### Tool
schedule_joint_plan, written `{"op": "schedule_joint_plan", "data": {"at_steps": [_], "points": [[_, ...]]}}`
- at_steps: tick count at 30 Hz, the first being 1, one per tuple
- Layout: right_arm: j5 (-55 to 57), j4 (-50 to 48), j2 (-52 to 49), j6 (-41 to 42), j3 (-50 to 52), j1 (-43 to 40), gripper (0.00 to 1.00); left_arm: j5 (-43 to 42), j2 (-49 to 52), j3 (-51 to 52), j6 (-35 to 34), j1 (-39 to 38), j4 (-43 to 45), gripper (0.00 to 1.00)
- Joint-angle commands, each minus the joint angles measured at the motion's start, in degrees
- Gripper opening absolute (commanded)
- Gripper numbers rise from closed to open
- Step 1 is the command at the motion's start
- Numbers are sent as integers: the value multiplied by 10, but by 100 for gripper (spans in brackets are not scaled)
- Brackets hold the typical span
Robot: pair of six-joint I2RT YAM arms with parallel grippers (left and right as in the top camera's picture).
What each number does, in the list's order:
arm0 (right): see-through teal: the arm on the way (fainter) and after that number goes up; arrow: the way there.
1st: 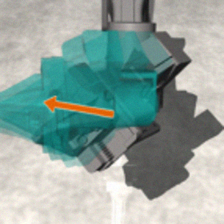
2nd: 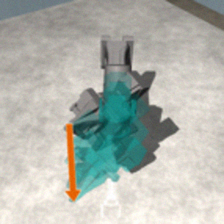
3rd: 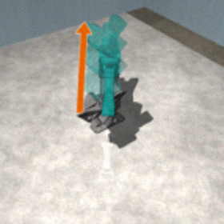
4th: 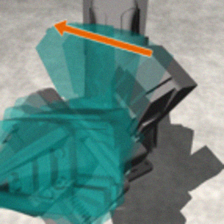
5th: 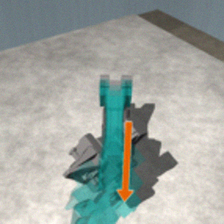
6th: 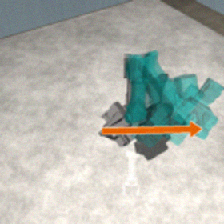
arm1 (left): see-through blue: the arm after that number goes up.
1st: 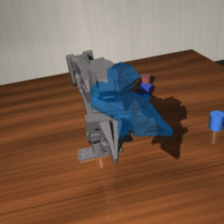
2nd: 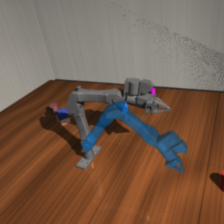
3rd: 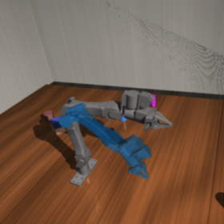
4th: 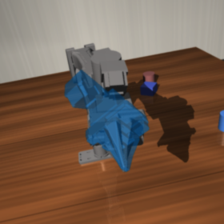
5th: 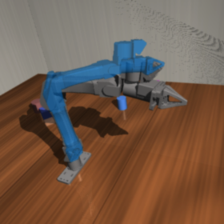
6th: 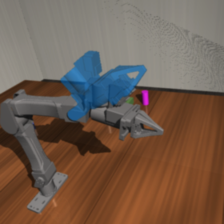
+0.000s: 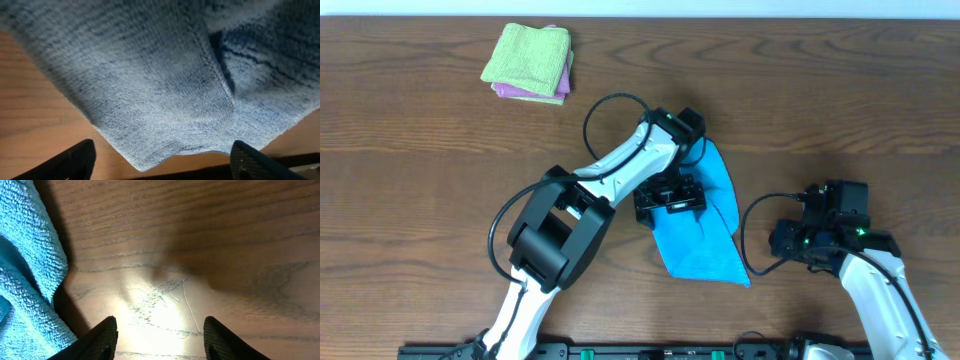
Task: Fold the cloth
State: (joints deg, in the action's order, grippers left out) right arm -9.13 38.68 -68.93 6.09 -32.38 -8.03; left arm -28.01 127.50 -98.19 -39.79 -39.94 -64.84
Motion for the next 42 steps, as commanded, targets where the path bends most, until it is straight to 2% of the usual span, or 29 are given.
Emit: {"op": "schedule_joint_plan", "data": {"at_steps": [1,6,11,14,15,16,18,19,20,26,29,34,42], "points": [[3,-2,6,7,3,1,56,19,16,-2,-16,2,5,82],[3,-2,6,7,3,1,56,35,18,-2,-31,2,19,87],[3,-2,6,7,3,1,56,26,39,-2,-31,2,13,85],[3,-1,6,7,3,1,55,15,49,-2,-31,2,6,66],[3,-1,6,7,3,1,55,15,50,-2,-30,2,6,65],[3,-1,6,7,3,1,55,15,50,-2,-31,2,6,59],[3,-1,6,7,3,1,55,14,50,-2,-31,2,6,22],[3,-1,6,7,3,1,55,14,50,-2,-31,2,6,9],[3,-1,6,7,3,1,55,14,50,-2,-31,2,6,6],[3,-1,6,7,3,1,56,4,49,-2,-18,10,-17,6],[3,-1,6,7,3,1,56,-18,45,-3,20,23,-69,6],[-16,-1,6,7,3,1,56,12,39,-3,50,51,-187,6],[-224,19,6,-8,8,2,57,-6,39,-3,56,74,-157,6]]}}
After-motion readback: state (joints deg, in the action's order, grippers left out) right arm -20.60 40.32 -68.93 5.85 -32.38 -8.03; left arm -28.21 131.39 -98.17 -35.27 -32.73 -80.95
